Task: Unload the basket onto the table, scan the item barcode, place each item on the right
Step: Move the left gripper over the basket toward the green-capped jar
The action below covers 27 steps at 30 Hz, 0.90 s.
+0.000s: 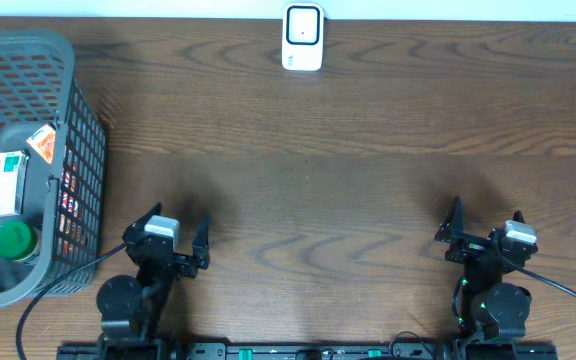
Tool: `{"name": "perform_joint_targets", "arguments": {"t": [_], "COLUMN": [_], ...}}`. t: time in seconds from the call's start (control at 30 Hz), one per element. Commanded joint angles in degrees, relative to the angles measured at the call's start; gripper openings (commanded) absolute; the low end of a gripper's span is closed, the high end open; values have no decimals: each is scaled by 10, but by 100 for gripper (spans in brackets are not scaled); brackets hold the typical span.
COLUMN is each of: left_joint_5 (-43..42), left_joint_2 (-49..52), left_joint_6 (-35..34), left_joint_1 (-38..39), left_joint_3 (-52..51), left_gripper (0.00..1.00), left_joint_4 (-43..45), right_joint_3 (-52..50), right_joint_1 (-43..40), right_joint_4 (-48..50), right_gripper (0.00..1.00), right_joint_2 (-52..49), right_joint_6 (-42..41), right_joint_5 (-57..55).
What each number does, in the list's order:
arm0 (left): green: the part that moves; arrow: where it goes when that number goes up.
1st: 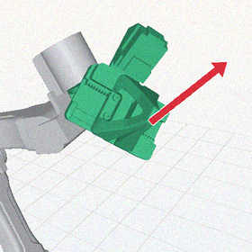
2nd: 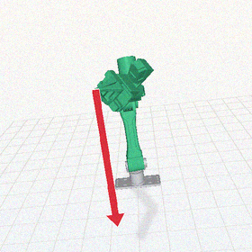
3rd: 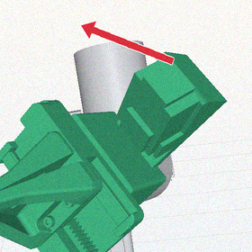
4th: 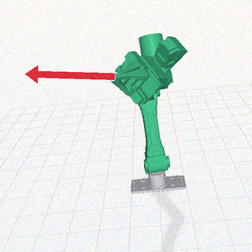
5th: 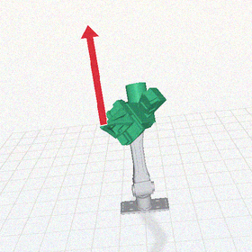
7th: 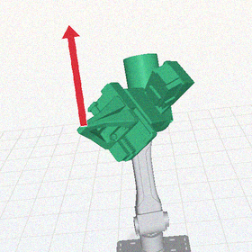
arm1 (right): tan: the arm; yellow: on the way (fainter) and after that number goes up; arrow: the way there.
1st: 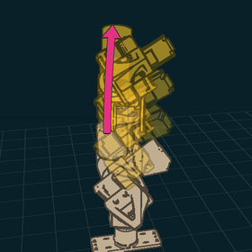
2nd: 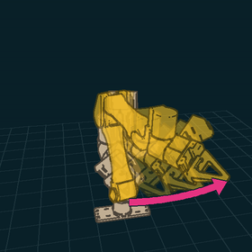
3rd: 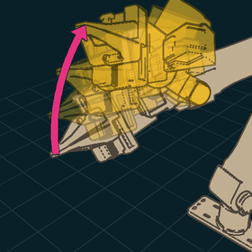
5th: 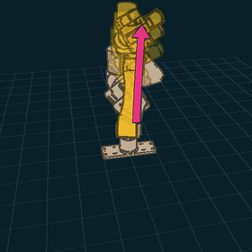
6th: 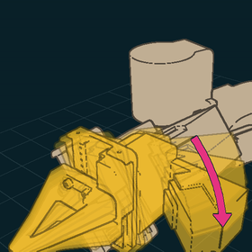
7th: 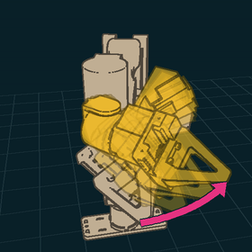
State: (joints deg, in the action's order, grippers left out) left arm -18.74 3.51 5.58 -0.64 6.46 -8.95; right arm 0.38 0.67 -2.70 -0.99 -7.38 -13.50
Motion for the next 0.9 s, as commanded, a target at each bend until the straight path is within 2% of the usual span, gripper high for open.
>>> {"name": "perform_joint_targets", "arguments": {"t": [0.0,0.13,0.27,0.37,0.5,0.7,0.77,0.87], "left_joint_5": [-61,-62,-106,-144,-184,-177,-139,-40], "left_joint_2": [47,135,234,275,296,332,365,433], "left_joint_6": [19,19,19,19,19,9,-9,-40], "left_joint_1": [-2,-2,-2,-2,-2,-2,-2,-5], "left_joint_3": [90,219,396,466,476,554,609,714], "left_gripper": [84,85,85,85,85,85,85,85], "left_joint_4": [-24,-96,-251,-345,-369,-377,-387,-428], "right_joint_3": [-1,-1,-1,-1,-1,-1,-1,-1], "right_joint_1": [-3,-3,-3,-3,-3,-3,-3,-3], "right_joint_4": [-2,-2,-2,-2,-2,-2,-2,-2], "right_gripper": [99,99,99,99,99,99,99,99], "right_joint_2": [0,0,0,0,0,0,0,0], "right_joint_6": [4,4,4,4,4,4,4,4], "right_joint_5": [1,1,1,1,1,1,1,1]}}
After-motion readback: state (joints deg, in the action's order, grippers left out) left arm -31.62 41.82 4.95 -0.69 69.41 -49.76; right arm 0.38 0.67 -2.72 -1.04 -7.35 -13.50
